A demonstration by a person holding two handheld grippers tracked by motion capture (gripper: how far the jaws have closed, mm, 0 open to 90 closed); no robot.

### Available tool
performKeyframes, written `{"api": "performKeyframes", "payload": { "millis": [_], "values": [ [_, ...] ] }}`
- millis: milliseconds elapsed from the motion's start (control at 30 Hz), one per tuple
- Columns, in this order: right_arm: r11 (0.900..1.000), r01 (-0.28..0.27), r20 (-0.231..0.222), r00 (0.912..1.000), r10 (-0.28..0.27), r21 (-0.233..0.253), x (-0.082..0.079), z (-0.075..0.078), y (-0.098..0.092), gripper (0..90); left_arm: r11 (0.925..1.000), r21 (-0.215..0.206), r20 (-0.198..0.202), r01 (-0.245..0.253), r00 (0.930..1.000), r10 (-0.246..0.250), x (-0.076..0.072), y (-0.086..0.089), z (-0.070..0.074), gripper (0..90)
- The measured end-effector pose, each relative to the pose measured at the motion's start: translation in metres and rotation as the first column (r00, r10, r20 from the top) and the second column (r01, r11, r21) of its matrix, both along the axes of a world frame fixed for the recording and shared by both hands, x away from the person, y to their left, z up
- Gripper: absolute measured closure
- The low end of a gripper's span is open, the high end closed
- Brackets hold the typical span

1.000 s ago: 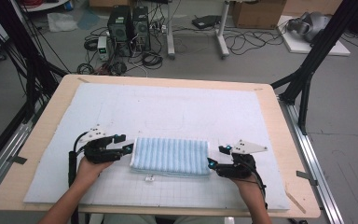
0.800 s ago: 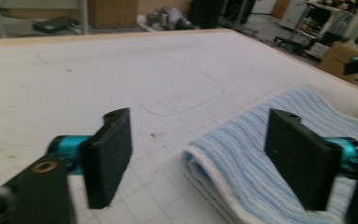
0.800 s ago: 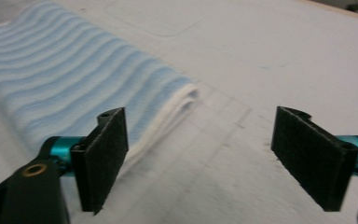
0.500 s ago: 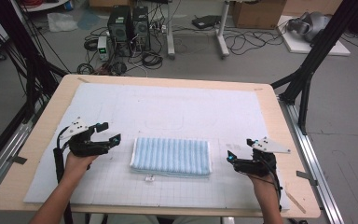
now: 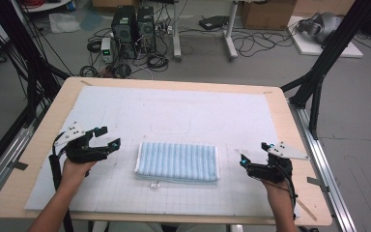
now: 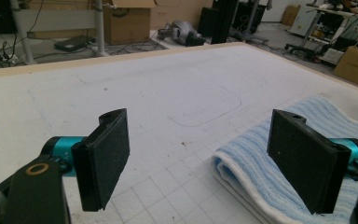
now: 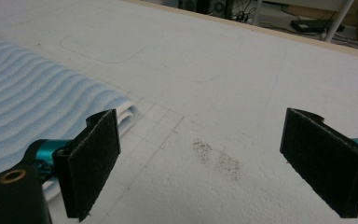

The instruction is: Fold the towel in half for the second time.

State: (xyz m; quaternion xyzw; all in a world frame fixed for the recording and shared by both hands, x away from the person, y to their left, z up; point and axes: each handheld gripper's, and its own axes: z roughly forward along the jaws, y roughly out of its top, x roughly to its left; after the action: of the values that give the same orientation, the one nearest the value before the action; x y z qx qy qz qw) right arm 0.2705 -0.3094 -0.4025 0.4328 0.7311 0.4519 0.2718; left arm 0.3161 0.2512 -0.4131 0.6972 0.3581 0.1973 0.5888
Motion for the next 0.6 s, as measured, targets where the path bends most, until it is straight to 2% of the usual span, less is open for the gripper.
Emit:
{"api": "performKeyframes", "payload": {
  "millis": [600],
  "values": [
    [1.000, -0.007, -0.004, 1.0000, 0.007, -0.001, 0.0005, -0.0008, 0.0018, 11.1, 1.0000, -0.004, -0.001, -0.002, 1.0000, 0.002, -0.0013, 0.0010, -0.0004, 21.8]
  ]
}}
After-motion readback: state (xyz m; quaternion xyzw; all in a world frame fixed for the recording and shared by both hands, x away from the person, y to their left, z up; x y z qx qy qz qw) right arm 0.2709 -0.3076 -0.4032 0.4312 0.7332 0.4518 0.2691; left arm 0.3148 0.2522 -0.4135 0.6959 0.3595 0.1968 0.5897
